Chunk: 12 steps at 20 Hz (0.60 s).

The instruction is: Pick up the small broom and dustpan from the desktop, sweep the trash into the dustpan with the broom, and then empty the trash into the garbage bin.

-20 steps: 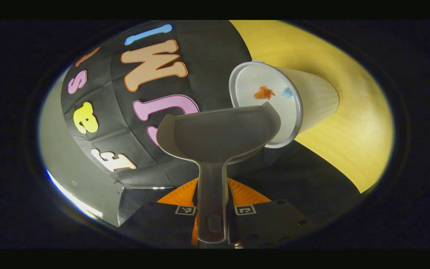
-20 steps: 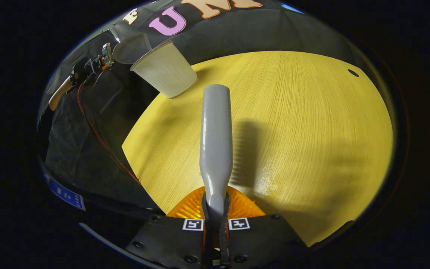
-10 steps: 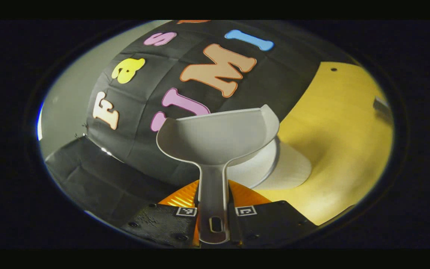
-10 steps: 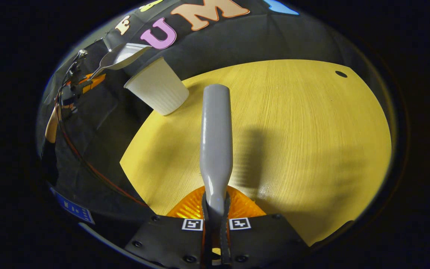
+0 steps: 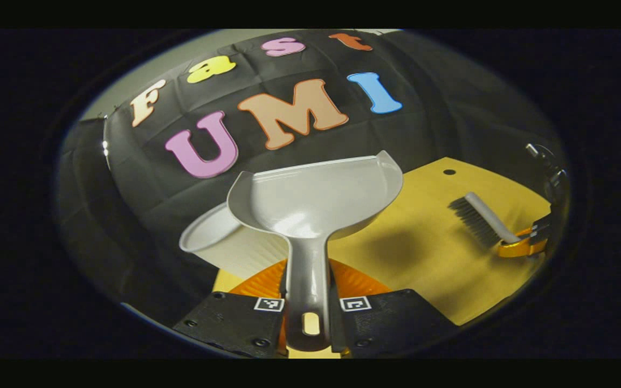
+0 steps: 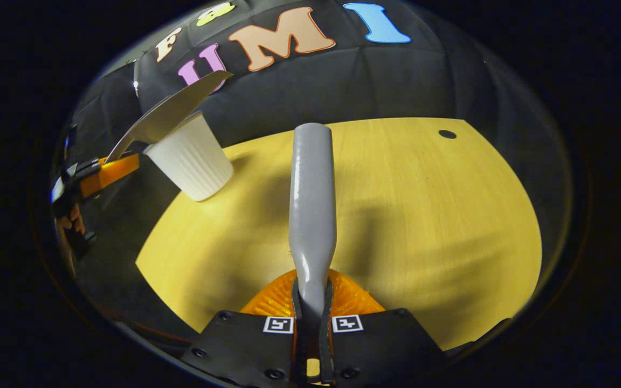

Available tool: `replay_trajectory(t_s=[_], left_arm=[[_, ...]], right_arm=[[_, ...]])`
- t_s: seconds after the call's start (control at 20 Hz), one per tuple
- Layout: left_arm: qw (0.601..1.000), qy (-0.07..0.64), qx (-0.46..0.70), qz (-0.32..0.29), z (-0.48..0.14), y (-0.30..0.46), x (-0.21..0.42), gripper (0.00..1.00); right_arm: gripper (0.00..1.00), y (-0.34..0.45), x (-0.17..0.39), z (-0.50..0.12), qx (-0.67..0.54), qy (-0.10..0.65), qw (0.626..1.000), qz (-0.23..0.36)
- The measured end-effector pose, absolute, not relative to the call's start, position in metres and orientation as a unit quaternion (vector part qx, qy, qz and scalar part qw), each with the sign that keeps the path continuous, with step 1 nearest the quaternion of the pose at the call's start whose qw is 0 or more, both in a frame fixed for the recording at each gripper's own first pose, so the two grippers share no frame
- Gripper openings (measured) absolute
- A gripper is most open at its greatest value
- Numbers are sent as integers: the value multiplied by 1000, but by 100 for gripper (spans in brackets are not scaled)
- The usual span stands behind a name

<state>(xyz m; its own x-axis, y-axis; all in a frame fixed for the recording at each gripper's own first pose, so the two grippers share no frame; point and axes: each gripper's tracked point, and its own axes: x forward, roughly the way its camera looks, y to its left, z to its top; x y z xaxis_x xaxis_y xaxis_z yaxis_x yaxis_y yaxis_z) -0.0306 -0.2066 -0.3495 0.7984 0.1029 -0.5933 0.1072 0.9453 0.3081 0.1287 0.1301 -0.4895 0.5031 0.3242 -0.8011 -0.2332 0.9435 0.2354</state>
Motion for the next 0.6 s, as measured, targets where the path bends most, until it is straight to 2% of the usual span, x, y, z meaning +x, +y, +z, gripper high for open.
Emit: replay_trajectory(t_s=[0.3, 0.6], left_arm=[[905, 409, 112, 4, -459, -229, -84, 23], [873, 477, 101, 3, -496, -227, -116, 24]], right_arm=[[12, 123, 125, -504, 21, 510, 856, 83], [12, 117, 117, -514, -16, 558, 828, 61]])
